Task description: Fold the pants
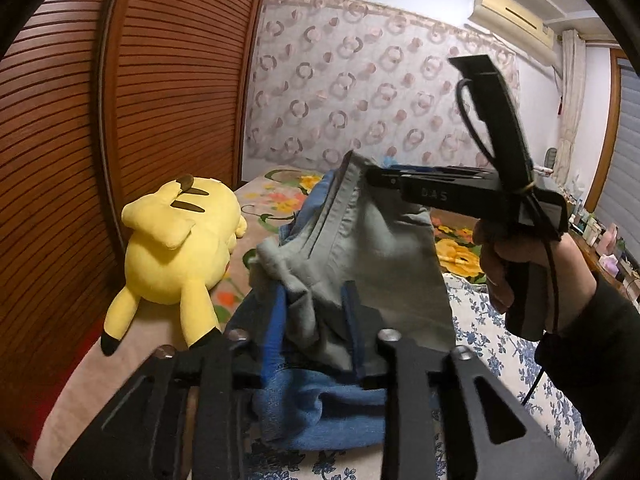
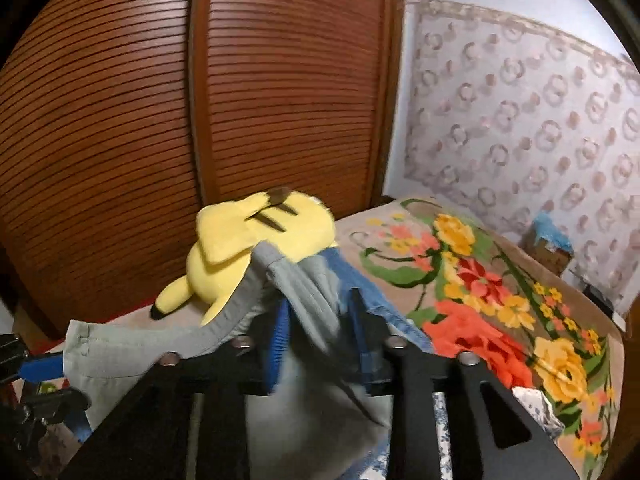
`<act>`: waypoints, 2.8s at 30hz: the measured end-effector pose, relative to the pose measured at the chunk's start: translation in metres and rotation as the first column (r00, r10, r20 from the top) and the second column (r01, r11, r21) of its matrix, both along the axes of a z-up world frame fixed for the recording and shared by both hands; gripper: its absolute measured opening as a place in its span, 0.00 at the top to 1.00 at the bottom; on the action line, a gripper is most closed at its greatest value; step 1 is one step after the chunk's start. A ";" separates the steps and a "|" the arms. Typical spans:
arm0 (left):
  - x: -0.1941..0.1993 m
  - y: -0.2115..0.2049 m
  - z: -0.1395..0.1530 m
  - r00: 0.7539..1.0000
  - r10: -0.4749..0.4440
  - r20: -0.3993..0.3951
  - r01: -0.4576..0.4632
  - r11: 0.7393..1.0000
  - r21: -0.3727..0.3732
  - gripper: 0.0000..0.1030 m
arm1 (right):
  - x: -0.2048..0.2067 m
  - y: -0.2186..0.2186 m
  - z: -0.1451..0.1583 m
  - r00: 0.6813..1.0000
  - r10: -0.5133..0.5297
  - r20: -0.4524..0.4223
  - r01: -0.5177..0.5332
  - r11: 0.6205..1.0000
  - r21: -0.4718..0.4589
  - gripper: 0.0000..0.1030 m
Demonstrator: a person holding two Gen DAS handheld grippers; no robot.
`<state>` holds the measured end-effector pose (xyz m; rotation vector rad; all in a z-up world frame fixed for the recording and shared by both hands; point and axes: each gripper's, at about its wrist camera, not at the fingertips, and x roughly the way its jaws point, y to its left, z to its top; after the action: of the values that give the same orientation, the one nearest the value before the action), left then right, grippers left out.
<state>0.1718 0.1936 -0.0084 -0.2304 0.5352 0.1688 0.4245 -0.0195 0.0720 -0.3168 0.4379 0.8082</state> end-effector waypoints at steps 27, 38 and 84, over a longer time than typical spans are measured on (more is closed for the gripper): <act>-0.041 -0.064 0.035 0.989 -0.145 0.019 0.141 0.982 0.128 0.31 | -0.142 -0.099 0.012 0.990 -0.133 -0.046 0.137 0.985 0.102 0.61; -0.055 -0.106 0.036 0.965 -0.263 -0.001 0.260 0.956 0.137 0.11 | -0.208 -0.142 0.015 0.969 -0.246 -0.041 0.249 0.959 0.134 0.57; -0.113 -0.218 0.074 0.923 -0.371 0.096 0.355 0.922 0.154 0.10 | -0.409 -0.186 0.033 0.783 -0.622 -0.005 0.605 0.759 0.242 0.32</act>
<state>0.0587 -0.0239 0.0660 -0.0068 0.4326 -0.1719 0.0157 -0.2060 0.1051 0.0279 0.3395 0.1875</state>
